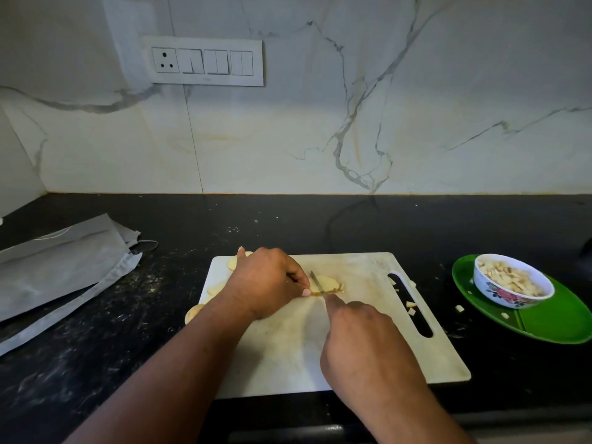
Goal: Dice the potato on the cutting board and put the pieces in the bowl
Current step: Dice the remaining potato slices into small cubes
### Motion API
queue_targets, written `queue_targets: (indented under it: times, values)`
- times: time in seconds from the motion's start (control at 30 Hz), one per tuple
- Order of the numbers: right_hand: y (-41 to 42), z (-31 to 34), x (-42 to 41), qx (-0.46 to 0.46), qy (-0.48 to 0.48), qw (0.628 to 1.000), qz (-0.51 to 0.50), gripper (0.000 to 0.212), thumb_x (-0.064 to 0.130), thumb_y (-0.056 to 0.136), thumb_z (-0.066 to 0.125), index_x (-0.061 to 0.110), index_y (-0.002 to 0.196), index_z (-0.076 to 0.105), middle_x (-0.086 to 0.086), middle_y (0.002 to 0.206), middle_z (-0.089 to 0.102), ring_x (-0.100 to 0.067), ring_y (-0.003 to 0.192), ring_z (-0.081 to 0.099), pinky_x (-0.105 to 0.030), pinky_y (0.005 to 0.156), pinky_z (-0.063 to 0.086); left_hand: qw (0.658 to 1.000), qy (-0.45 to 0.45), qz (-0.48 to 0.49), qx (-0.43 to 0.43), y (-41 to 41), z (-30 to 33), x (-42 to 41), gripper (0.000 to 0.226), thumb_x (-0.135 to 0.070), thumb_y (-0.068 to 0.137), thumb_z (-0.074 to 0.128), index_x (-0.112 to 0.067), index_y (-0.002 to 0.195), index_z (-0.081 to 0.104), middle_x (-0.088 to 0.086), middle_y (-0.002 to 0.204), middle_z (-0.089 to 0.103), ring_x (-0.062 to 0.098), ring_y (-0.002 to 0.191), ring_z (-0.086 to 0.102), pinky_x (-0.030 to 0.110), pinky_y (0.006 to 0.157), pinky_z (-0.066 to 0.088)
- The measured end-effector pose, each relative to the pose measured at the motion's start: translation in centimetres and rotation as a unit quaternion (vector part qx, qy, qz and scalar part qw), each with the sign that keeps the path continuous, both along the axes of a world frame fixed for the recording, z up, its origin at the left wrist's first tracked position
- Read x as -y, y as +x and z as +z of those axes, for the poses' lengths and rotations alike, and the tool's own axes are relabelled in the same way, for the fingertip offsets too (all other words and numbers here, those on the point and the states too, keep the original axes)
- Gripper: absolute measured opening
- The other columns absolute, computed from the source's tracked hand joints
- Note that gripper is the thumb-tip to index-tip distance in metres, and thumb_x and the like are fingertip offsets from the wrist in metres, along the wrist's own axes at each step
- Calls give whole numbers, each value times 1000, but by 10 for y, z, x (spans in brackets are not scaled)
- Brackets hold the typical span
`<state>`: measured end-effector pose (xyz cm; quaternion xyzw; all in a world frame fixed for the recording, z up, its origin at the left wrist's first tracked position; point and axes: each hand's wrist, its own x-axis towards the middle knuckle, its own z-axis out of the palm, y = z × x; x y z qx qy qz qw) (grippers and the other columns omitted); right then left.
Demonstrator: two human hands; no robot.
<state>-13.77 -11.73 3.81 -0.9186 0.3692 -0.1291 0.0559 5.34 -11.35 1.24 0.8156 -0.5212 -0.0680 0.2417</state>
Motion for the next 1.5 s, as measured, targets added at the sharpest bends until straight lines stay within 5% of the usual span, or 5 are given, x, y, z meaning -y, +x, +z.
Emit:
queue_targets:
  times: [0.5, 0.6, 1.1, 1.33, 1.5]
  values:
    - [-2, 4, 10, 63, -11, 998, -11, 39, 22, 95, 49, 27, 134, 50, 4, 103, 64, -11, 78, 53, -18, 63, 38, 995, 7, -35, 89, -6, 3, -4, 12, -49, 93, 70, -46, 101, 78, -27, 102, 74, 3, 109, 63, 66, 123, -7]
    - [0, -2, 8, 57, -5, 998, -4, 38, 23, 96, 49, 27, 134, 51, 5, 105, 64, -10, 84, 59, -18, 68, 46, 993, 2, -37, 111, -10, 5, -6, 13, -53, 91, 68, -47, 99, 77, -28, 98, 73, 1, 107, 64, 65, 124, -6]
    - [-4, -18, 6, 24, 19, 1000, 1, 57, 23, 98, 49, 25, 152, 29, 2, 110, 61, -11, 93, 61, -22, 77, 49, 994, 14, -35, 99, -10, 2, 0, 10, -45, 96, 69, -44, 95, 79, -27, 91, 73, 2, 99, 64, 65, 125, -3]
    - [-13, -15, 1, -21, 57, 998, -5, 69, 24, 97, 53, 26, 156, 17, 5, 88, 48, -11, 78, 52, -23, 70, 47, 994, 17, -28, 100, -14, 3, 0, 11, -42, 97, 69, -43, 96, 79, -27, 94, 73, 3, 101, 64, 66, 125, 0]
    - [-23, -9, -3, -39, 53, 998, -7, 70, 24, 97, 53, 26, 156, 16, 1, 99, 56, -15, 89, 58, -24, 76, 48, 994, 14, -29, 106, -19, 1, 1, 11, -44, 96, 69, -43, 96, 79, -26, 95, 73, 4, 101, 64, 65, 126, 4]
